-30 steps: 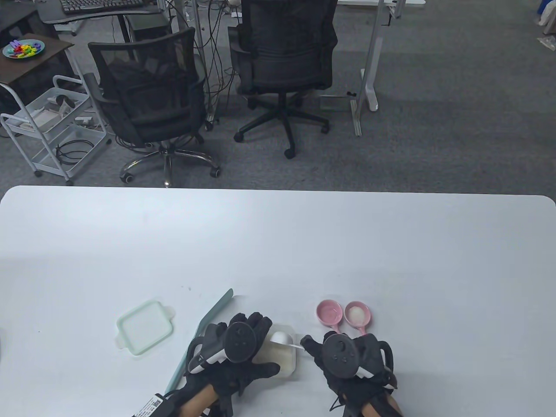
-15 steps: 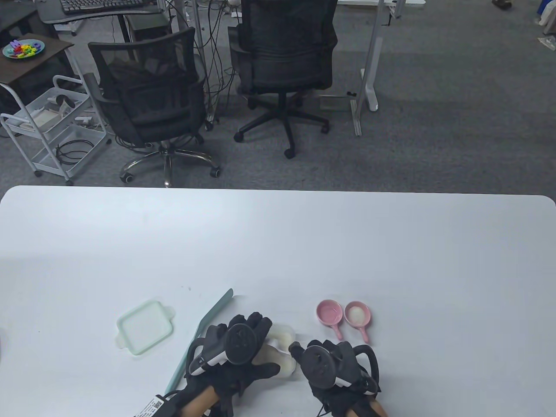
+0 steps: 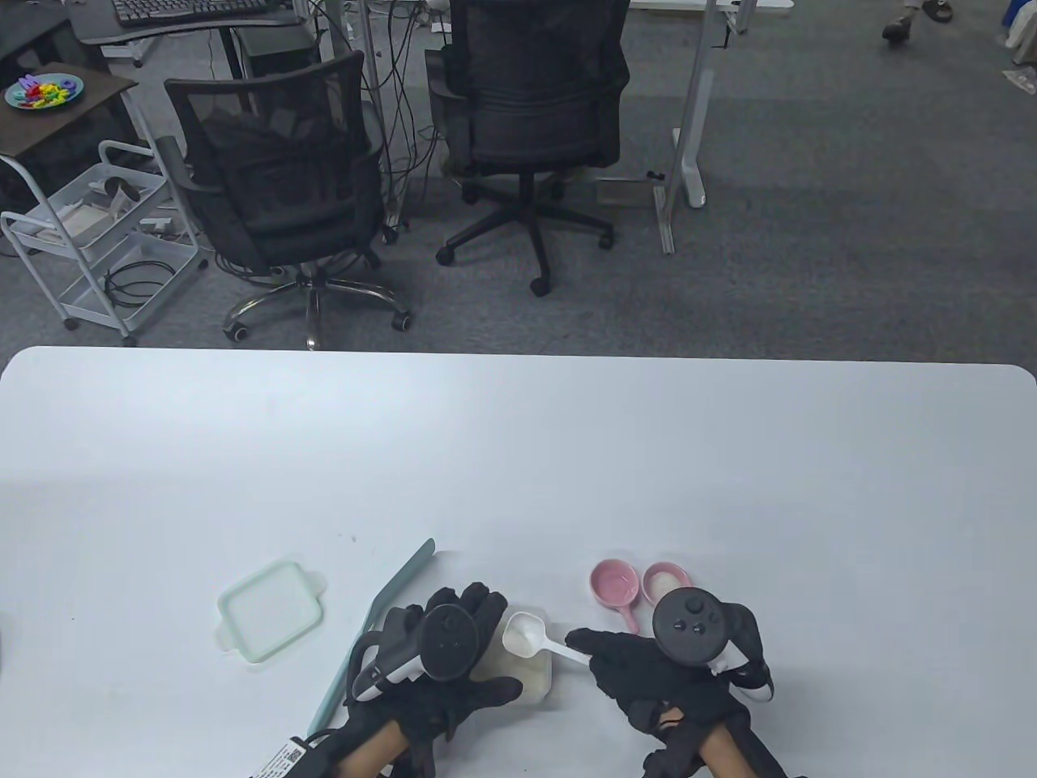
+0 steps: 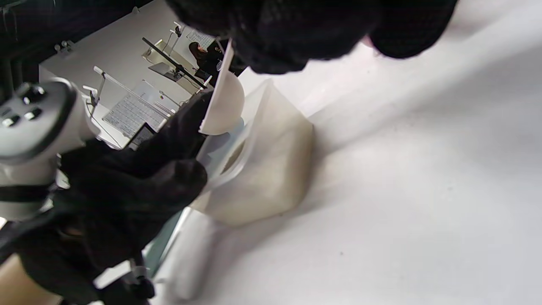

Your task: Scoop white sugar with coffee spoon and level it off using dessert spatula

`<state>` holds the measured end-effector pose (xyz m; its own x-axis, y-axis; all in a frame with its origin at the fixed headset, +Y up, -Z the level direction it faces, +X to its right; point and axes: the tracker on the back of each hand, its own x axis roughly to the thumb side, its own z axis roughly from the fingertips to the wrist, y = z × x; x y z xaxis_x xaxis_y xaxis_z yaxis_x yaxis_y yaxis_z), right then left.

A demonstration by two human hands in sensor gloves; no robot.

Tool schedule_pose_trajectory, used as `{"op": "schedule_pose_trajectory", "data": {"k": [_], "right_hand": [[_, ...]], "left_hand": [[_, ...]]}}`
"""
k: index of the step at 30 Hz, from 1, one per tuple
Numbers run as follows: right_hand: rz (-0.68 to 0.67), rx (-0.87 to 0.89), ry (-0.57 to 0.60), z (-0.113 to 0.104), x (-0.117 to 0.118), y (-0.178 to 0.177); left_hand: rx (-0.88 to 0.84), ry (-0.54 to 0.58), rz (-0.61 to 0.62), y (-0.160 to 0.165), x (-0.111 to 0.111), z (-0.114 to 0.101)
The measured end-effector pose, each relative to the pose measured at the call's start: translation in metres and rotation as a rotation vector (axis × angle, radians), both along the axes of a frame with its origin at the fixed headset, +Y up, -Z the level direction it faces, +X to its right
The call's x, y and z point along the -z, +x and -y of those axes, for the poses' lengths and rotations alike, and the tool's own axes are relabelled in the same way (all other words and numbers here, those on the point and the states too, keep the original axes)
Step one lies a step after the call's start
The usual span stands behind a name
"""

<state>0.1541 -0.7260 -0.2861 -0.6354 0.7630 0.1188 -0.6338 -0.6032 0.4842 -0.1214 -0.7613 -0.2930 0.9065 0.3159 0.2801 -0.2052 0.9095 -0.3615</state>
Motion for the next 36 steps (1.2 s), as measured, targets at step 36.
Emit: {"op": "schedule_pose_trajectory", "data": {"k": [36], "right_hand": [[0.075,0.126,-0.007,-0.004,0.004,0.014]], "left_hand": [[0.434,-0.126,-0.607,-0.099,0.017,-0.025]]}}
